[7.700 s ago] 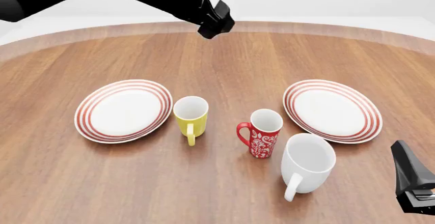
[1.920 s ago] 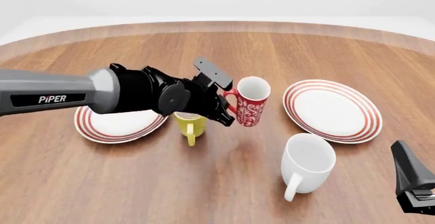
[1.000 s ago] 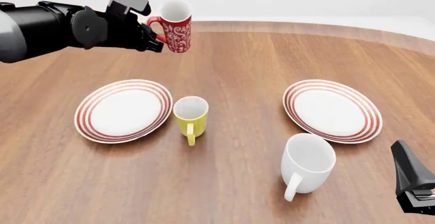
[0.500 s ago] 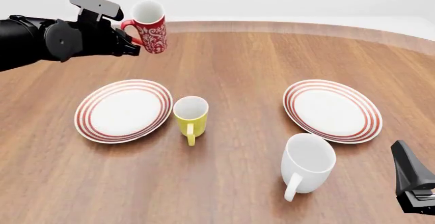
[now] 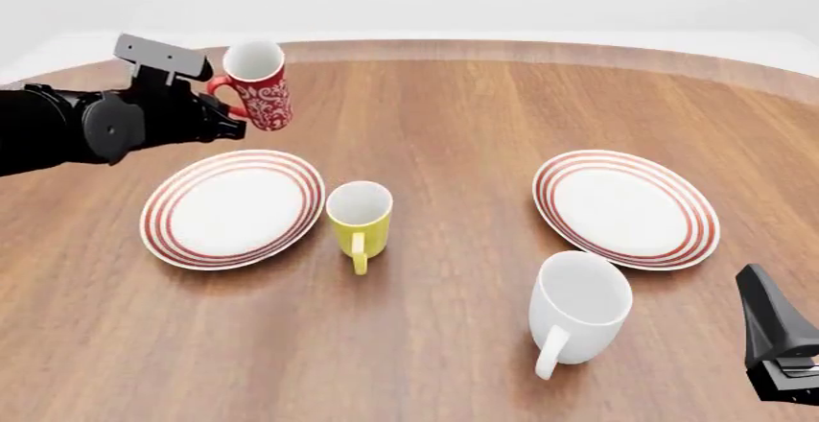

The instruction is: Put the red mug on the left plate.

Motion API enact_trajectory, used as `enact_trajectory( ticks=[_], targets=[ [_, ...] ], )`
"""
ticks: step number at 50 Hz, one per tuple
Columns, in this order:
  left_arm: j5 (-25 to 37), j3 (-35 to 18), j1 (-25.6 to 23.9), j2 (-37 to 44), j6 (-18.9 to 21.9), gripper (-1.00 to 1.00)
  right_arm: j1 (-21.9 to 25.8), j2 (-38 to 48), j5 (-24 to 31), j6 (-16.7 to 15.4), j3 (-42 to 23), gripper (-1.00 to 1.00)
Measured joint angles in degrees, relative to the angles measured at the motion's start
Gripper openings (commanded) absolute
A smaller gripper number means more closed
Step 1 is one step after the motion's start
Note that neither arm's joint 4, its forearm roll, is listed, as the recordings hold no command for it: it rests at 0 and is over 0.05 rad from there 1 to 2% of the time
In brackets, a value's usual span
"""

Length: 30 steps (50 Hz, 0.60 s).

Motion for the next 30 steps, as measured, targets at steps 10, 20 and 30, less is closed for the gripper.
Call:
enact_trajectory(
  ticks=[10,20,30],
  targets=[
    [-3.25,3.96,1.84,0.16,-0.88,-1.00,0.00,-0.01,0.00,0.00,0.00,1.00],
    [-6.21,7.40,3.64,0.82,-1.83,-1.00,0.01,-0.01,0.01,0.00,0.00,1.00],
    [-9.42,10.00,5.23,2.50,-2.53,-1.00,0.01,-0.01,0.00,0.00,0.01,1.00]
  ],
)
